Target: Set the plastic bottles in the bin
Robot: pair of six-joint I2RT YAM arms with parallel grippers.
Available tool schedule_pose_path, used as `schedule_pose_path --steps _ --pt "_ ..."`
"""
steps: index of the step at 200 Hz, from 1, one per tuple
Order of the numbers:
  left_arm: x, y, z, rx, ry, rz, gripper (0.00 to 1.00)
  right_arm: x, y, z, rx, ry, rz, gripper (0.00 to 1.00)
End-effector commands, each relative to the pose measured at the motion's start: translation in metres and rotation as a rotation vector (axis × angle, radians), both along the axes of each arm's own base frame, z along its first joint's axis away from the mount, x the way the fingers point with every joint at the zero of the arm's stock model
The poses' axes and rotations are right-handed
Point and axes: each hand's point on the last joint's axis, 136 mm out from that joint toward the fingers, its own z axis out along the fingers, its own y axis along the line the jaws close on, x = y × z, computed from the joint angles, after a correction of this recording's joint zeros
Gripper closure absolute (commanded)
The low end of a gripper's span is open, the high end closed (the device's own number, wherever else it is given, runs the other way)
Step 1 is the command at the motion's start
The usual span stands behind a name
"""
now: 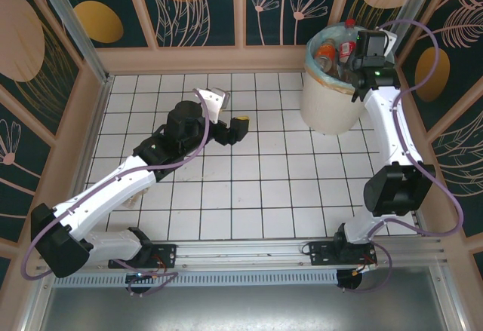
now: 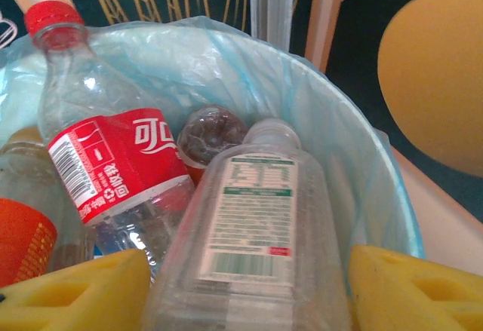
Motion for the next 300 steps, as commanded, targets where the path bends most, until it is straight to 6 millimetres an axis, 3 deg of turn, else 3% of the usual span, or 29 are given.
schedule_pose_path --steps 1,73,97,110,132,159,187,212,232,258,300 --pt "0.002 0.005 0.010 -0.030 -0.023 0.029 0.14 0.001 0.002 0.017 0.022 -0.063 0.033 0.39" --pt "0.004 0.006 0.004 -0.013 -0.013 0.039 0.14 0.015 -0.023 -0.041 0.103 0.089 -0.004 0.52" --pt "0.005 0.006 0.005 -0.012 -0.019 0.040 0.14 0.015 -0.023 -0.039 0.116 0.089 0.002 0.52" --pt "0.005 0.005 0.006 -0.012 -0.019 0.039 0.14 0.016 -0.021 -0.038 0.123 0.098 0.009 0.46" --pt "0.005 0.006 0.009 -0.005 -0.022 0.044 0.14 0.014 -0.012 -0.020 0.121 0.076 0.029 0.23" --pt "0.007 0.024 0.022 0.012 -0.033 0.126 0.13 0.000 0.008 0.046 0.086 -0.057 0.067 0.16" --pt "0.004 0.055 0.035 0.015 -0.013 0.254 0.12 -0.023 0.048 0.119 0.031 -0.201 0.131 0.12" --pt "-0.001 0.097 0.030 0.073 0.030 0.426 0.10 -0.038 0.096 0.144 0.004 -0.250 0.222 0.11" --pt "-0.006 0.126 0.018 0.117 0.094 0.513 0.09 -0.046 0.134 0.142 0.016 -0.272 0.299 0.11" --pt "-0.005 0.170 -0.010 0.135 0.218 0.605 0.09 -0.053 0.210 0.123 0.045 -0.299 0.492 0.12" --pt "0.003 0.243 -0.090 0.238 0.483 0.737 0.07 -0.058 0.305 0.070 0.114 -0.248 0.731 0.13"
